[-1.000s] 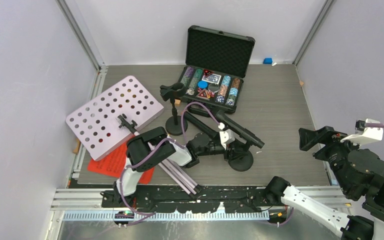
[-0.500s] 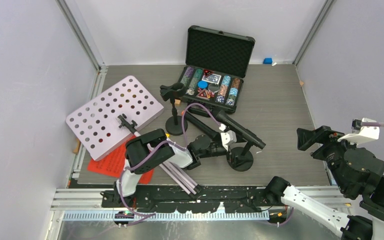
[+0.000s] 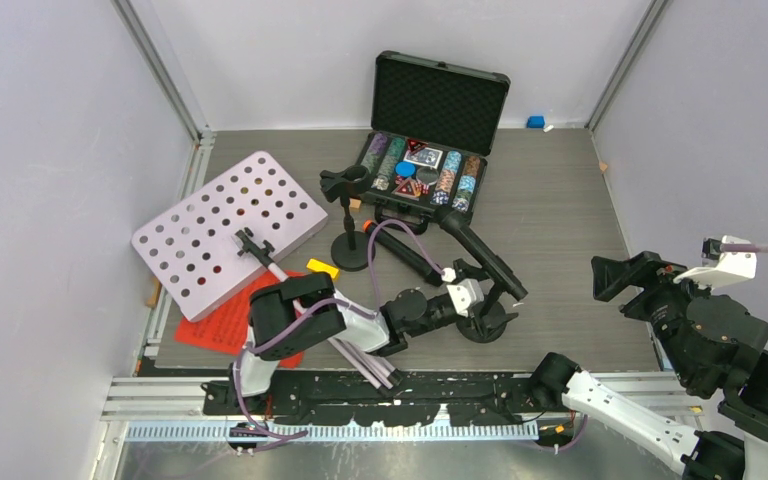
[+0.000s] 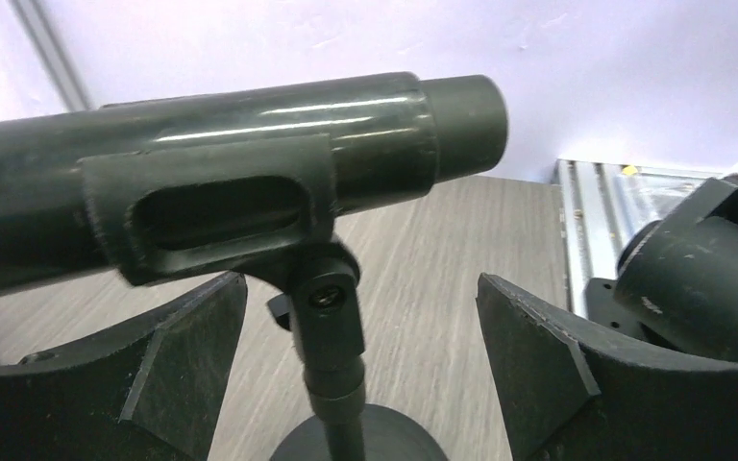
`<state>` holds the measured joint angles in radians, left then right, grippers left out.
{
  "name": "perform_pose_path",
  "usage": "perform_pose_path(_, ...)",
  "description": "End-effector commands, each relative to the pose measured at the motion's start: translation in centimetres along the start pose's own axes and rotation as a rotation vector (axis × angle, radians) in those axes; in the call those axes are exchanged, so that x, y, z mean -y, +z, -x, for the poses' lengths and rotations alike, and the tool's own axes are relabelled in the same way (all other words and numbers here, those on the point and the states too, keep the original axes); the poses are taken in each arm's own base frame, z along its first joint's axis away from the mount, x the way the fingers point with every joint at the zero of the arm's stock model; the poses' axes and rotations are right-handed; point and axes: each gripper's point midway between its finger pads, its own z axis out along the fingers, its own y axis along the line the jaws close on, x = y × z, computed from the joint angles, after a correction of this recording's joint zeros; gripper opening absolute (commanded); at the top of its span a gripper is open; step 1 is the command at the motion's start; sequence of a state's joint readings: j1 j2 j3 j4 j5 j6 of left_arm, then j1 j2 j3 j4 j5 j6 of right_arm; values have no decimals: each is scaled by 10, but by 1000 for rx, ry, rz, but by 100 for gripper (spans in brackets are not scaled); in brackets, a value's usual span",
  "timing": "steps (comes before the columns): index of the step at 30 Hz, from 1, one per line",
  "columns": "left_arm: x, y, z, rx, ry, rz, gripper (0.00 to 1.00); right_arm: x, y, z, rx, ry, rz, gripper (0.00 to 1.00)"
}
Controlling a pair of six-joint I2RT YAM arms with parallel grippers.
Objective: Pack up the instrument practice props
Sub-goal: Remove the microphone from the microphone stand.
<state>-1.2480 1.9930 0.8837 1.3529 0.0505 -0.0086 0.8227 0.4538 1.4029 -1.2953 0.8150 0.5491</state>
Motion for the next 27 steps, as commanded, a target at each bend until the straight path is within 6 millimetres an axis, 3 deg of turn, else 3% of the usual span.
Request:
perform_pose_path(1,-22,-4,35,89,96,128,92,-8,3,2,2,25,17,85)
perform_pose_path(14,-13,1,58,137,120,115,81,-9,5,-1,-4,20,11,85)
perform_pose_path(20,-12,6,50,130,99,113,65,-7,3,-1,1,31,15,85)
perform_pose_path(27,-11,10,51,139,87,119,64,-6,3,-2,1,31,15,85)
